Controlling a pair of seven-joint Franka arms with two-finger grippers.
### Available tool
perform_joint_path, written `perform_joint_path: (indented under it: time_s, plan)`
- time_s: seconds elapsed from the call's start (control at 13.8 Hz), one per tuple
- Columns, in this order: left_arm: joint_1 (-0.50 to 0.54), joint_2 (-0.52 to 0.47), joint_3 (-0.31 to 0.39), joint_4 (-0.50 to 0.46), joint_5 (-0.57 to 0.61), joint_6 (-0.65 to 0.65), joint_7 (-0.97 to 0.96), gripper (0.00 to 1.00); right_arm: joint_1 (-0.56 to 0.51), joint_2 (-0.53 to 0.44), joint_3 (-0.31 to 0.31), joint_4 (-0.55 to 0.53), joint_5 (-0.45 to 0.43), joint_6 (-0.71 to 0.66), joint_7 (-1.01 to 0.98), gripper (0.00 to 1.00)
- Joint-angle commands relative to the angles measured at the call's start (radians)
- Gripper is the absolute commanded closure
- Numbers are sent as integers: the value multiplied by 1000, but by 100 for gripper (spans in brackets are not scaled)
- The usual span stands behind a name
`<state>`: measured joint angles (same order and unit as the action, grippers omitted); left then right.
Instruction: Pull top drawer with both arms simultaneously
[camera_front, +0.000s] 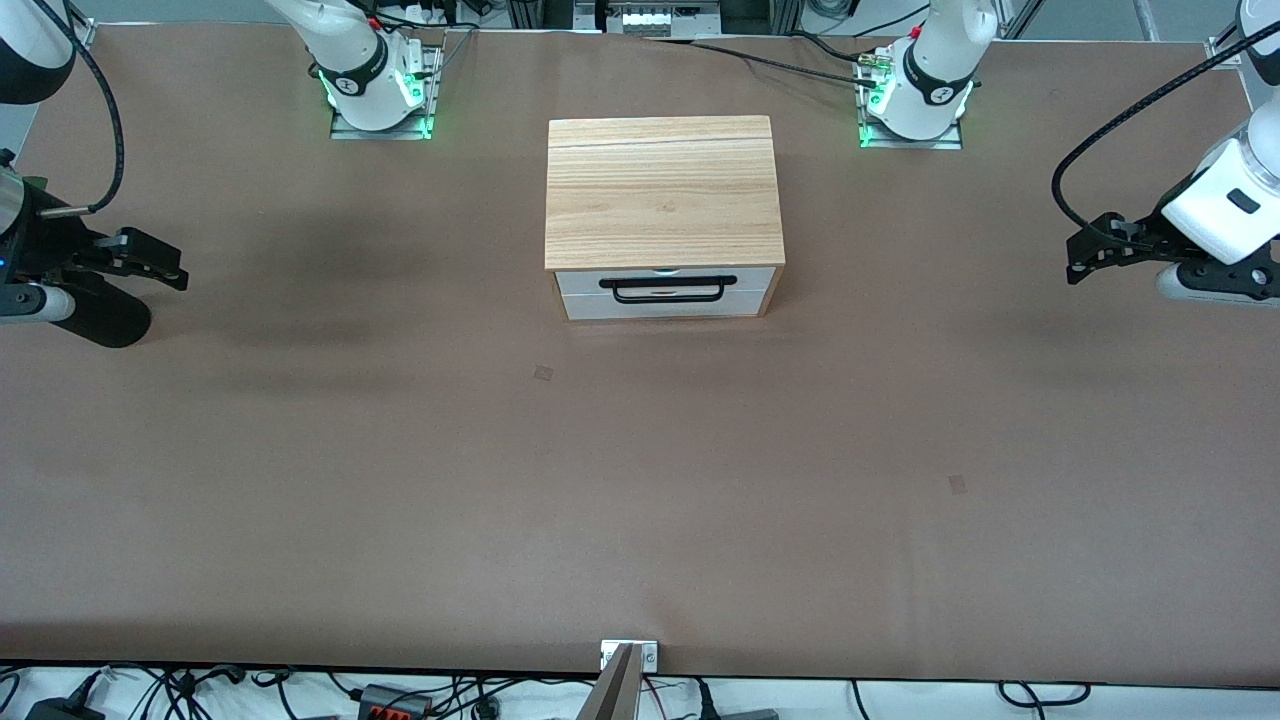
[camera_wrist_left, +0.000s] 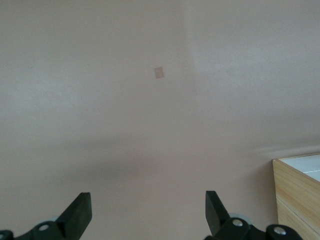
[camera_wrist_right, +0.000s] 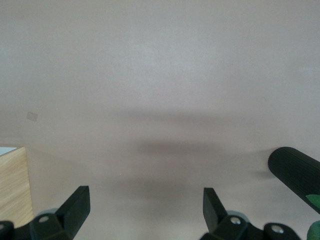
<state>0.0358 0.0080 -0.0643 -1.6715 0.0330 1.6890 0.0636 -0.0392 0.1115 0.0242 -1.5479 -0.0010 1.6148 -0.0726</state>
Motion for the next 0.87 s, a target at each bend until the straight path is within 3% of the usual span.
perform_joint_path:
  time_s: [0.0,0.43,0.8]
  plan:
    - [-7,3,3,13,-2,-5,9,0,-2,-6,8,20,-13,-27,13,0]
    - [-7,7,3,13,-5,-17,5,0,-1,0,11,20,-11,-24,16,0]
    - [-17,16,1,35,-10,-103,10,0,5,5,13,22,-5,-24,16,0]
